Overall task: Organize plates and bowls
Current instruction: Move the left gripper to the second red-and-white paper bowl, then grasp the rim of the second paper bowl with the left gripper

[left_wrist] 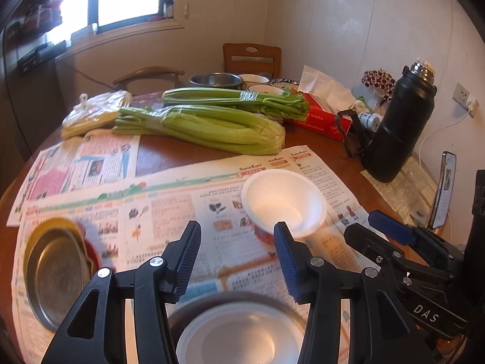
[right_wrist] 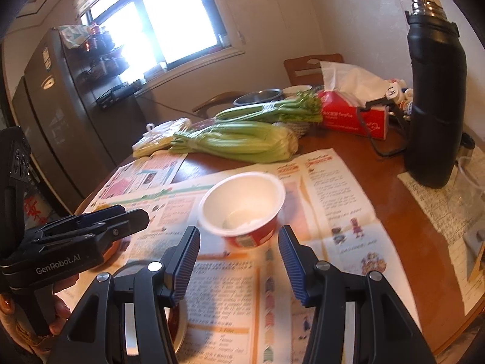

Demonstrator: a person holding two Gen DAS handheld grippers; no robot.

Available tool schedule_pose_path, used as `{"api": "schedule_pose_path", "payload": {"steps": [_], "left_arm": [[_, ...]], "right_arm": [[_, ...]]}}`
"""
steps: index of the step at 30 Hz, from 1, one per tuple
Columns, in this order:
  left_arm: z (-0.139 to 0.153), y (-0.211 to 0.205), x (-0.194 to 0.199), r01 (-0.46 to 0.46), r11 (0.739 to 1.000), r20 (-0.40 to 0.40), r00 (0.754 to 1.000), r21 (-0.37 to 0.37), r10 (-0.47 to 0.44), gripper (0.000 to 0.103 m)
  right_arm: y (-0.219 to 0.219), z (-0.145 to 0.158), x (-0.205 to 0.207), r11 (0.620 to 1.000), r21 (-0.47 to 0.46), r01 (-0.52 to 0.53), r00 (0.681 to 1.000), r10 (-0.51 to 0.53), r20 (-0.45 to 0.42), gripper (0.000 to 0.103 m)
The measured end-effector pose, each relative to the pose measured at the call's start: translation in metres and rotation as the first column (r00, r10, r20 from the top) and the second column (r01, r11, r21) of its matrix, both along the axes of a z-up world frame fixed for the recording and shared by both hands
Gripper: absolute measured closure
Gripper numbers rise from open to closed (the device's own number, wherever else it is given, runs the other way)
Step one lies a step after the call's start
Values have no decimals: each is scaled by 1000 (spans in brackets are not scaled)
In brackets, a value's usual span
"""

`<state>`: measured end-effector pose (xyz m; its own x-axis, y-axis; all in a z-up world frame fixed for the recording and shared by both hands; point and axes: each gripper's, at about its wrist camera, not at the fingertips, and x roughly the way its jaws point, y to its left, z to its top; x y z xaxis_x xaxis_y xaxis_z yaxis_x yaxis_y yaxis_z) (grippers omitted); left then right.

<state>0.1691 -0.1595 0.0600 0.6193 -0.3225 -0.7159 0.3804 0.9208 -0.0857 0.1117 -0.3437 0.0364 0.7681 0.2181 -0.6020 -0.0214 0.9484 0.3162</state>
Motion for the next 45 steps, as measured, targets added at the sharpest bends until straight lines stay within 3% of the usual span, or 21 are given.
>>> {"api": "schedule_pose_path", "payload": {"steps": [14,31,45], "left_arm": [[-5,-33,45,2,999,-41,999,43,0,51],[-45,-53,76,37,997,-172,985,66,-26,51],[-66,-43,99,-11,999,-264,964,35,20,51]], "right_arm": [[-25,5,41,999,-17,41,999,-41,-21,49],[-30,-32,71,999,-20,42,992,-45,-119,49],[-12,-55,92,999,-51,-18,983,9,-182,49]]}}
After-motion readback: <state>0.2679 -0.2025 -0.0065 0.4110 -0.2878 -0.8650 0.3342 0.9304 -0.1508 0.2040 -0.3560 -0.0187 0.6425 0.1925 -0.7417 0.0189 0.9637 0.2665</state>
